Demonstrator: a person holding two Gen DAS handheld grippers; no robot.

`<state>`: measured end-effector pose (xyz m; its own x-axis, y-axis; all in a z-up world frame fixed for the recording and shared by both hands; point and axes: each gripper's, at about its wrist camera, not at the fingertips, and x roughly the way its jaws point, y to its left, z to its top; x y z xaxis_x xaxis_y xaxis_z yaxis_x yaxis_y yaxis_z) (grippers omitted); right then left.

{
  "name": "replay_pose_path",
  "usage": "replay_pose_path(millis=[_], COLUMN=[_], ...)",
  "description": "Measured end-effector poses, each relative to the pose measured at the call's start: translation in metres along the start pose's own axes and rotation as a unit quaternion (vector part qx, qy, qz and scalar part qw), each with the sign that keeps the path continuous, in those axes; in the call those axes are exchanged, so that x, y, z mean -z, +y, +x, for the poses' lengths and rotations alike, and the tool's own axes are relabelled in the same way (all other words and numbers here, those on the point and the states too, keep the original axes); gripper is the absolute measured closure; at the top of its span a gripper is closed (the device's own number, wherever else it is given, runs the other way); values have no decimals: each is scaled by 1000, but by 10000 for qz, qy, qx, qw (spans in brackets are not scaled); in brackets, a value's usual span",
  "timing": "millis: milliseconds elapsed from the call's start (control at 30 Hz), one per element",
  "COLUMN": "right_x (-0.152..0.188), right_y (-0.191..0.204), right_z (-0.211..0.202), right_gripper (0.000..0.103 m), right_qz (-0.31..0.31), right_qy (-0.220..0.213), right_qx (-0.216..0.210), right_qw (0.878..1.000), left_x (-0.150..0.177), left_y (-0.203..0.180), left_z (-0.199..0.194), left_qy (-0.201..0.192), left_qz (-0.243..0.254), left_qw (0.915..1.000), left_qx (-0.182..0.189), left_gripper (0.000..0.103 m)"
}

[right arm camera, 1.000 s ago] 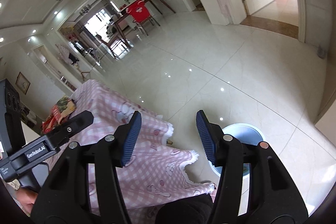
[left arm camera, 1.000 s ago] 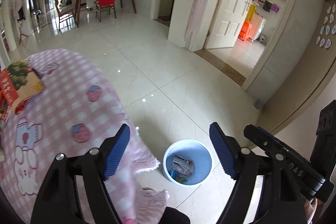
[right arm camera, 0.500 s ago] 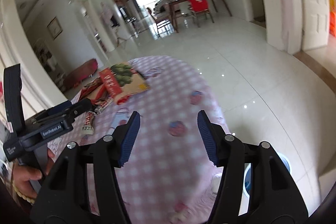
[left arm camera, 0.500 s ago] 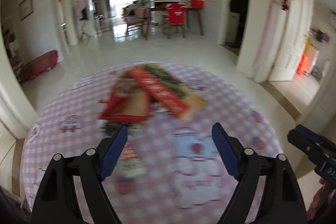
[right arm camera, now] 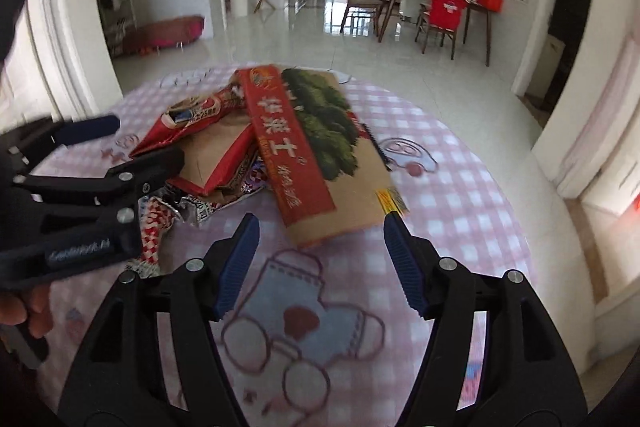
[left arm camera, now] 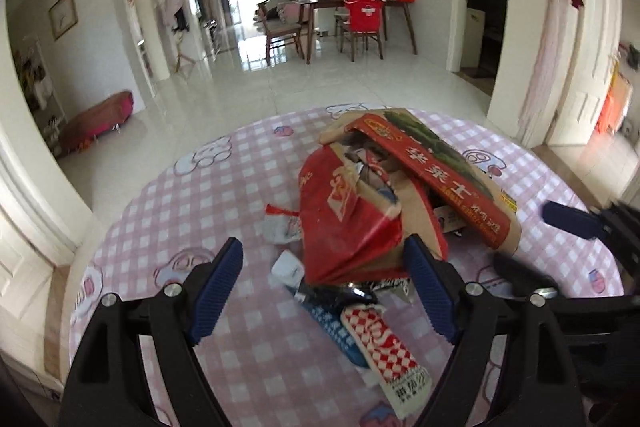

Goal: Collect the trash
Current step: 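Grasp the red paper bag with the left gripper while the right grasps the red cardboard box, then drop the red paper bag into the bucket with left while right carries the red box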

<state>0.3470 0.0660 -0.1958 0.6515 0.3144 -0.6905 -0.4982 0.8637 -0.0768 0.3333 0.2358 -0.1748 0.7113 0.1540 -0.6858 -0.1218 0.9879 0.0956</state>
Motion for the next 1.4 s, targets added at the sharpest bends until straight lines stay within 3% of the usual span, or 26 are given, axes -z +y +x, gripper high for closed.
replay_pose_path(millis=[100, 167, 233, 300, 333, 433, 500, 833, 1000, 1233, 1400], right_x=[-7, -11, -16, -19, -20, -21, -22, -18, -5, 41, 97], right_y=[11, 9, 2, -5, -8, -19, -27, -72, -90, -134, -180], right_z=[22, 31, 36, 40, 40, 36, 28, -22, -58, -121, -175], right_gripper=[38, 39, 49, 52, 53, 63, 69, 90, 90, 90, 90], right_qz=[-321, -337, -258, -245, -217, -51, 109, 1150, 1518, 2118, 2590], right_qy=[131, 157, 173, 211, 207, 156, 63, -383, -638, -1036, -1402], right_qx=[132, 166, 114, 86, 29, -177, -335, -977, -1152, -1209, -847], right_qw=[9993, 9992, 9995, 9994, 9995, 9997, 9994, 9878, 9796, 9642, 9519], left_x=[-2, -4, -5, -6, -6, -5, -6, -2, -1, 0, 4], left_y=[-4, -5, -5, -5, -4, 1, 2, 8, -6, -79, -155], left_z=[5, 6, 7, 9, 9, 6, 2, -52, -85, -124, -136], left_qy=[-24, -11, 27, 32, 49, -8, -49, -455, -675, -800, -722], left_qz=[78, 81, 48, -14, -35, -118, -215, -576, -603, -151, 317], left_qw=[9999, 9995, 9987, 9979, 9977, 9978, 9979, 9957, 9929, 9880, 9806], left_qx=[109, 311, 505, 647, 675, 650, 611, 558, 766, 1311, 1798], left_gripper=[23, 37, 47, 57, 58, 80, 87, 90, 90, 90, 90])
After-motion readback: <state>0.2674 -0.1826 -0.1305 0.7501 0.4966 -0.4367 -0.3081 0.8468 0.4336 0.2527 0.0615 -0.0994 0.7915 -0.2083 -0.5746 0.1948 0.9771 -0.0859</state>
